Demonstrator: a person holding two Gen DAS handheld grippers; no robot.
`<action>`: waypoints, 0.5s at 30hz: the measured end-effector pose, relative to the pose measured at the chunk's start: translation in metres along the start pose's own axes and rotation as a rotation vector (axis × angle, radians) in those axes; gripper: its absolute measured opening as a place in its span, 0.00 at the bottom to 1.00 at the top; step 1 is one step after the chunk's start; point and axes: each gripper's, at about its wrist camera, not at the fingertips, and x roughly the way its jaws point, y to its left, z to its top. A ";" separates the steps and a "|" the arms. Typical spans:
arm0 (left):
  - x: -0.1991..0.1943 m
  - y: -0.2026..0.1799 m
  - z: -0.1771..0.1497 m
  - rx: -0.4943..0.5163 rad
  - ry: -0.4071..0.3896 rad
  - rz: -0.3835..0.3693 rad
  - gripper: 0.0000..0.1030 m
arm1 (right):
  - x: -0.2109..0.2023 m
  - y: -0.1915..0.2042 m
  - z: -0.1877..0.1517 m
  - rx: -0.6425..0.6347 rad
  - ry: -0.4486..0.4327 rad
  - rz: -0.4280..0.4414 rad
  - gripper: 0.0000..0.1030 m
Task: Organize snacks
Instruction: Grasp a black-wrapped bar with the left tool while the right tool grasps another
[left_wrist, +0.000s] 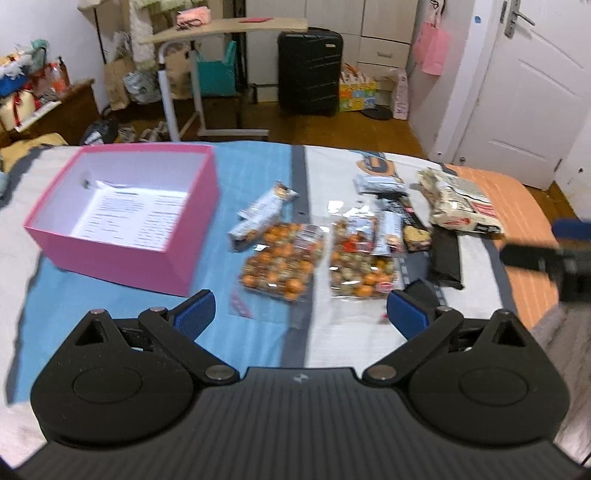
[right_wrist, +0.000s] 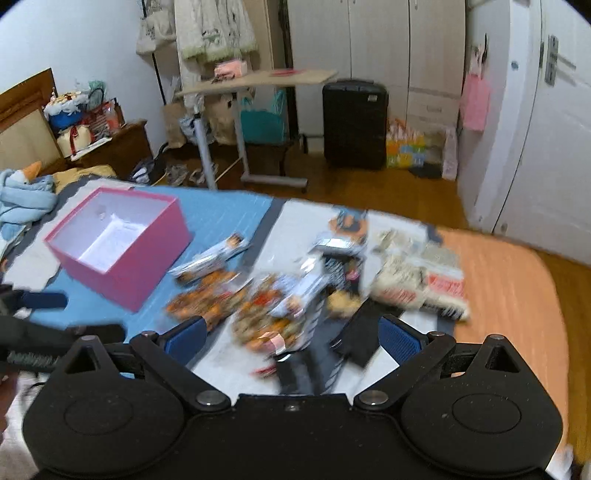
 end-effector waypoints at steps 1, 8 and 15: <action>0.005 -0.006 -0.001 -0.013 0.005 -0.018 0.97 | 0.006 -0.007 0.005 -0.013 0.025 -0.007 0.98; 0.057 -0.051 -0.010 -0.078 0.093 -0.094 0.97 | 0.080 -0.060 0.039 0.041 0.290 0.067 0.92; 0.115 -0.083 -0.016 -0.148 0.263 -0.125 0.86 | 0.166 -0.077 0.030 0.087 0.516 0.048 0.89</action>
